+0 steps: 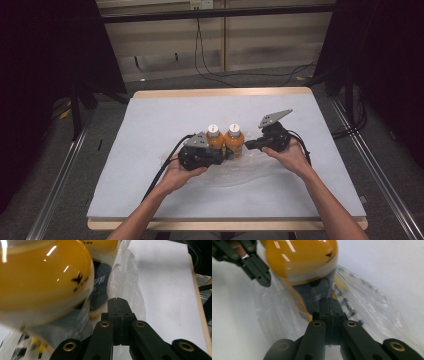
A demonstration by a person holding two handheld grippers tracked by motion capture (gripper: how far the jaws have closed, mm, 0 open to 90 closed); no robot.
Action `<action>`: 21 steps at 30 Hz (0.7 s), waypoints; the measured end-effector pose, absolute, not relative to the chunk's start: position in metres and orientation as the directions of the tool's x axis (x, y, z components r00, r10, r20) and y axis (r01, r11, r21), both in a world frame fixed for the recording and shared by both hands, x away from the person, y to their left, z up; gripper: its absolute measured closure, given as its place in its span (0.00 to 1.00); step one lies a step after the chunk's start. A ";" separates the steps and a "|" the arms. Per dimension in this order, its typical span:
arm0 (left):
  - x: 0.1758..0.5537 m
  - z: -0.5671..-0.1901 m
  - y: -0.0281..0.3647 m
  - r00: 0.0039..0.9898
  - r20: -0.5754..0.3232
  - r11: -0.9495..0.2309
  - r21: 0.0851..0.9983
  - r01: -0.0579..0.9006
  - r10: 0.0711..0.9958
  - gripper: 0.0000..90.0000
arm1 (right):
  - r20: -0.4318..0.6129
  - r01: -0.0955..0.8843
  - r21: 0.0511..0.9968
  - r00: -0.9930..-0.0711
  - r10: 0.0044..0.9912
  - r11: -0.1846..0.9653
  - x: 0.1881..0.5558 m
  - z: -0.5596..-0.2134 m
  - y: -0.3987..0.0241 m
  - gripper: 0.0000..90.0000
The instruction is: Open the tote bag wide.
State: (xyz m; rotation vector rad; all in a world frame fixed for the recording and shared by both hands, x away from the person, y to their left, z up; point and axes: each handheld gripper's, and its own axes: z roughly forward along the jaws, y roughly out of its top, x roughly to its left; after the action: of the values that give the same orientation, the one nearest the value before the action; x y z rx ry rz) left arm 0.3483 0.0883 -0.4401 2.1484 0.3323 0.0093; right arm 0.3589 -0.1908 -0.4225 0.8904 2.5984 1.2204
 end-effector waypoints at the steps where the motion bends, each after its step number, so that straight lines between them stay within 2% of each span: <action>1: 0.349 -0.440 0.087 0.962 -0.112 -0.534 0.813 0.233 0.249 1.00 | 0.129 0.460 0.738 -0.814 0.566 0.494 0.361 -0.424 -0.190 1.00; 21: 0.344 -0.467 0.070 0.966 -0.055 -0.613 0.764 0.203 0.252 1.00 | 0.182 0.518 0.679 -0.805 0.565 0.520 0.393 -0.454 -0.172 1.00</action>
State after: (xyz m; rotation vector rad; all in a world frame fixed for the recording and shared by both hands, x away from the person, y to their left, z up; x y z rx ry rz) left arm 0.3441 0.0698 -0.4668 2.2484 0.3180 0.0727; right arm 0.3934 -0.1722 -0.4537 0.9577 2.6845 1.1671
